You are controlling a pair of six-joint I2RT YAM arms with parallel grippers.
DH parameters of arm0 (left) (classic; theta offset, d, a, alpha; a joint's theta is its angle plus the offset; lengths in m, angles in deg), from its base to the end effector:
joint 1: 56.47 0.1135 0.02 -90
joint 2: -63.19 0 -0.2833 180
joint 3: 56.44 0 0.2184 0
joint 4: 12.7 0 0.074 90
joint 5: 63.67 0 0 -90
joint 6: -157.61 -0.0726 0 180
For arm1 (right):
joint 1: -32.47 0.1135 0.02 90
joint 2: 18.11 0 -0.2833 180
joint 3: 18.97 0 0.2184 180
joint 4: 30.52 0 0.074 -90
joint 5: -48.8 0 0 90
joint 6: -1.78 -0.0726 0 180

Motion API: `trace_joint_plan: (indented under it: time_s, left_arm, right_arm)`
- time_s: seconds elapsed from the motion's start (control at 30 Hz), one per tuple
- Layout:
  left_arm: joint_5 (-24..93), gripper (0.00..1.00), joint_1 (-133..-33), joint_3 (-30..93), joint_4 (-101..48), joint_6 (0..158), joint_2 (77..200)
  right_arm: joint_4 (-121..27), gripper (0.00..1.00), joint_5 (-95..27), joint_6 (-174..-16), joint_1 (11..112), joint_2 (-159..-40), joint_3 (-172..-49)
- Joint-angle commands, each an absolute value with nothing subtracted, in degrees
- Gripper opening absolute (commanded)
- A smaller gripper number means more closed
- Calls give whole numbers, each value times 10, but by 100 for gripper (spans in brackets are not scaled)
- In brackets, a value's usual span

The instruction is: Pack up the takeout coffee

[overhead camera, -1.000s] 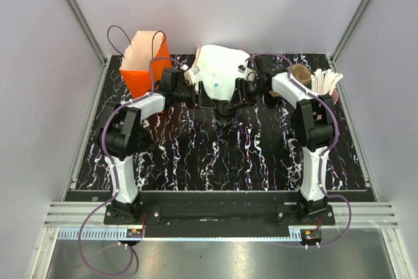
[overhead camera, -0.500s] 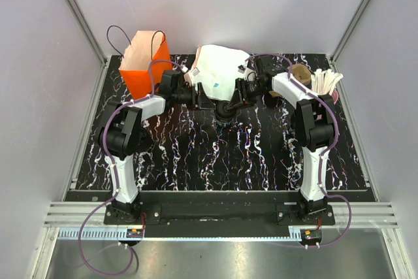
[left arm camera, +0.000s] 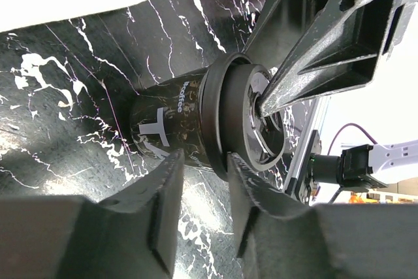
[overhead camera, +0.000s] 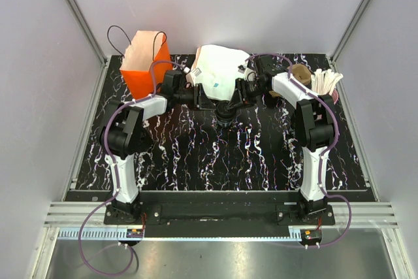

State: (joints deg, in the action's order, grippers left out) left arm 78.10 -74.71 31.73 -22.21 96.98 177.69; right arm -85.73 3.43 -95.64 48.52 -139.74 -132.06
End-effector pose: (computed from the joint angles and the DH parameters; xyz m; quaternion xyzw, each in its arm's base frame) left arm 0.3902 -0.1886 0.2048 0.1201 0.8165 -0.5209 0.2178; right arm 0.4089 0.1707 0.2096 -0.1538 0.8919 0.4048 0.1305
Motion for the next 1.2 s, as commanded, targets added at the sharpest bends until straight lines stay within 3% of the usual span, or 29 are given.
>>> trace_joint_plan:
  time_s: [0.0, 0.37, 0.47, 0.53, 0.63, 1.17]
  left_arm:
    - [725, 30, -757, 332, -264, 930, 1798]
    - [704, 17, -771, 357, -314, 901, 1820]
    - [717, 27, -767, 356, -305, 905, 1813]
    - [736, 42, -756, 353, -288, 919, 1803]
    - [764, 52, -742, 347, -249, 940, 1784]
    - [835, 58, -730, 342, -181, 991, 1772]
  right_arm:
    - [-869, 18, 15, -939, 482, -1391, -1321]
    - [-871, 18, 12, -928, 482, -1396, -1310]
    - [-872, 18, 11, -922, 482, -1396, -1312]
    - [-878, 18, 11, -911, 482, -1396, -1316]
    - [-889, 18, 19, -898, 481, -1398, -1324]
    - [-1002, 18, 70, -806, 483, -1427, -1411]
